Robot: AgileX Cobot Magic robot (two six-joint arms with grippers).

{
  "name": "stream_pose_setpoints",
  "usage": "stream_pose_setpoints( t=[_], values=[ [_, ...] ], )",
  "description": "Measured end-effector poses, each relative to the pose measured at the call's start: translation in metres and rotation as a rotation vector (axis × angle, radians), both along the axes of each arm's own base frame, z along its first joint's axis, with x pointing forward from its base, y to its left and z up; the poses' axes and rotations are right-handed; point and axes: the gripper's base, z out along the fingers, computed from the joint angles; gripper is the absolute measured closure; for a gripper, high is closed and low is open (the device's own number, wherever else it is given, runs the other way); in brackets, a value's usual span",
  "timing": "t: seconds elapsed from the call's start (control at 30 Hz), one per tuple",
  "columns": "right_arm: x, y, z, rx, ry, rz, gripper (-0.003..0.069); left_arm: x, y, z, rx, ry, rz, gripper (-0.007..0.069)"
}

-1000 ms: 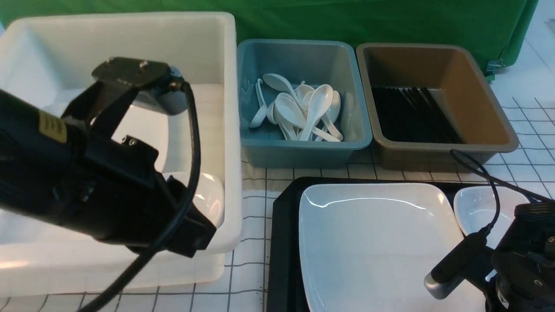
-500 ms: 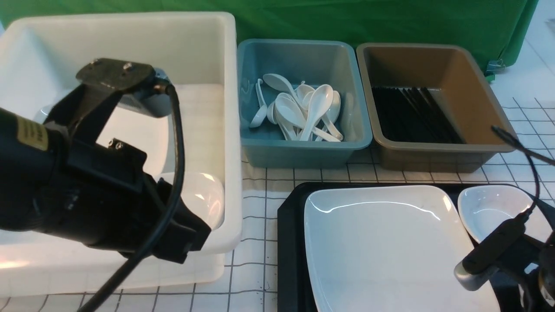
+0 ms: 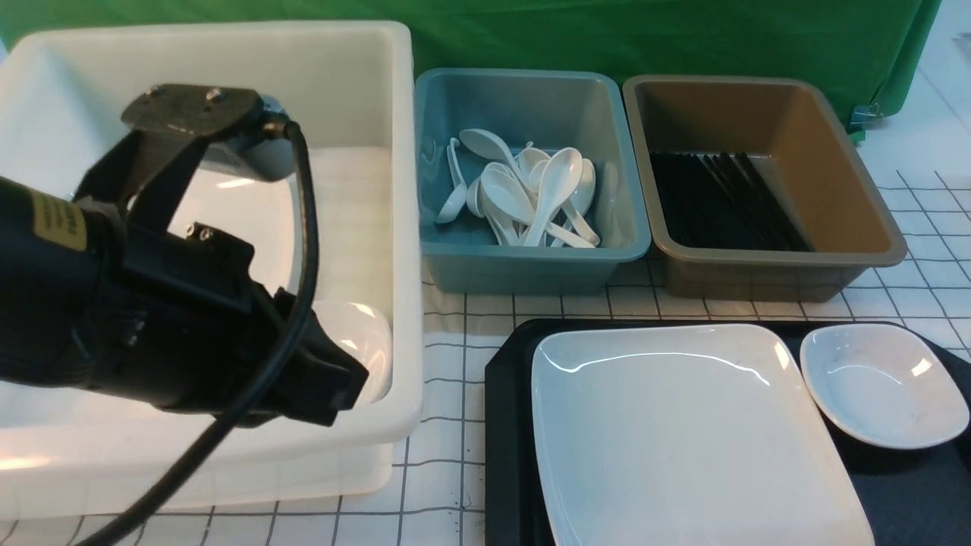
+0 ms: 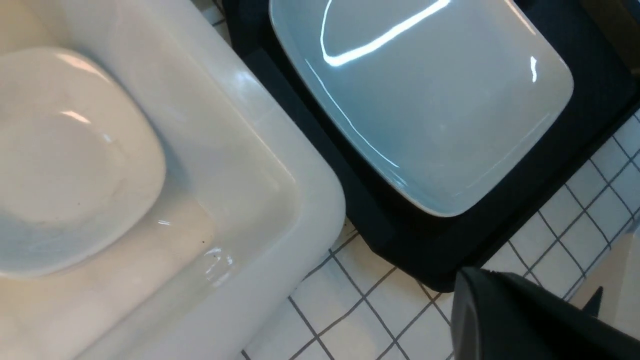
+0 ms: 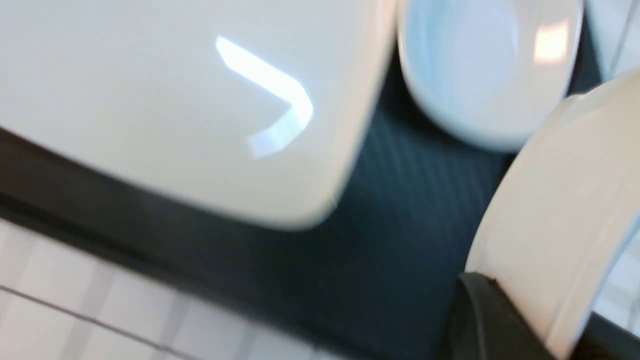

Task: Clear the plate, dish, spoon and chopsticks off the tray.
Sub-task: Use the right arm to put the small plate into the large storage box on the left

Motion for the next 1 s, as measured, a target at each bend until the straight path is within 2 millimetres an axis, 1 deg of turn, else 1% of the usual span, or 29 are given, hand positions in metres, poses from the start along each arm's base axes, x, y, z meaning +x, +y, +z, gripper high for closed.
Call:
stream_pose_setpoints(
  t=[0.03,0.1,0.17,0.23,0.27,0.37,0.4,0.43,0.47,0.5,0.57,0.6,0.63,0.67,0.7,0.77,0.83,0.9,0.93,0.97,1.0],
  values=[
    [0.000,0.003,0.009,0.038,-0.020,0.023,0.0618,0.001,0.002,-0.001,0.013,-0.002,0.016,0.0619],
    [0.003,0.016,0.029,0.126,-0.060,0.126,0.0618,0.004,0.007,-0.001,0.022,-0.001,0.072,0.0619],
    [0.010,0.030,0.043,0.189,-0.091,0.220,0.0619,0.010,0.016,0.000,0.020,-0.013,0.142,0.0619],
    [0.021,0.045,0.049,0.235,-0.093,0.300,0.0618,0.015,0.029,0.002,0.016,-0.027,0.220,0.0619],
    [0.030,0.056,0.049,0.250,-0.077,0.350,0.0618,0.016,0.038,0.004,0.014,-0.034,0.266,0.0619],
    [0.053,0.080,0.044,0.260,-0.027,0.441,0.0618,0.017,0.069,0.007,0.025,-0.031,0.407,0.0619],
    [0.058,0.086,0.041,0.259,-0.012,0.452,0.0618,0.017,0.074,0.008,0.032,-0.030,0.422,0.0619],
    [0.069,0.101,0.041,0.253,-0.007,0.501,0.0618,0.015,0.093,0.007,0.052,-0.011,0.488,0.0619],
    [0.075,0.113,0.042,0.247,-0.010,0.539,0.0618,0.014,0.102,0.007,0.058,0.002,0.518,0.0619],
    [0.079,0.121,0.042,0.240,-0.019,0.567,0.0618,0.013,0.111,0.006,0.058,0.014,0.547,0.0619],
    [0.087,0.152,0.047,0.227,-0.054,0.673,0.0618,0.009,0.130,0.007,0.025,0.037,0.599,0.0619],
    [0.090,0.167,0.048,0.223,-0.071,0.722,0.0618,0.007,0.138,0.008,-0.005,0.041,0.625,0.0619],
    [0.090,0.170,0.049,0.222,-0.075,0.731,0.0618,0.006,0.141,0.008,-0.010,0.040,0.639,0.0619],
    [0.093,0.192,0.050,0.215,-0.094,0.797,0.0618,0.005,0.148,0.010,-0.070,0.033,0.671,0.0619],
    [0.095,0.208,0.050,0.209,-0.108,0.843,0.0618,0.004,0.154,0.013,-0.112,0.021,0.698,0.0619],
    [0.098,0.236,0.045,0.190,-0.129,0.924,0.0618,0.002,0.164,0.017,-0.178,-0.015,0.746,0.0619],
    [0.102,0.265,0.033,0.153,-0.140,1.016,0.0618,0.000,0.172,0.020,-0.227,-0.039,0.790,0.0619],
    [0.107,0.292,0.013,0.096,-0.145,1.112,0.0618,-0.001,0.176,0.021,-0.249,-0.048,0.815,0.0619],
    [0.108,0.294,0.009,0.091,-0.139,1.112,0.0618,-0.001,0.177,0.021,-0.248,-0.049,0.816,0.0619],
    [0.112,0.310,-0.008,0.031,-0.145,1.163,0.0618,-0.002,0.177,0.021,-0.252,-0.048,0.820,0.0619],
    [0.113,0.316,-0.014,0.006,-0.154,1.181,0.0618,-0.002,0.177,0.021,-0.255,-0.047,0.818,0.0619]
  ],
)
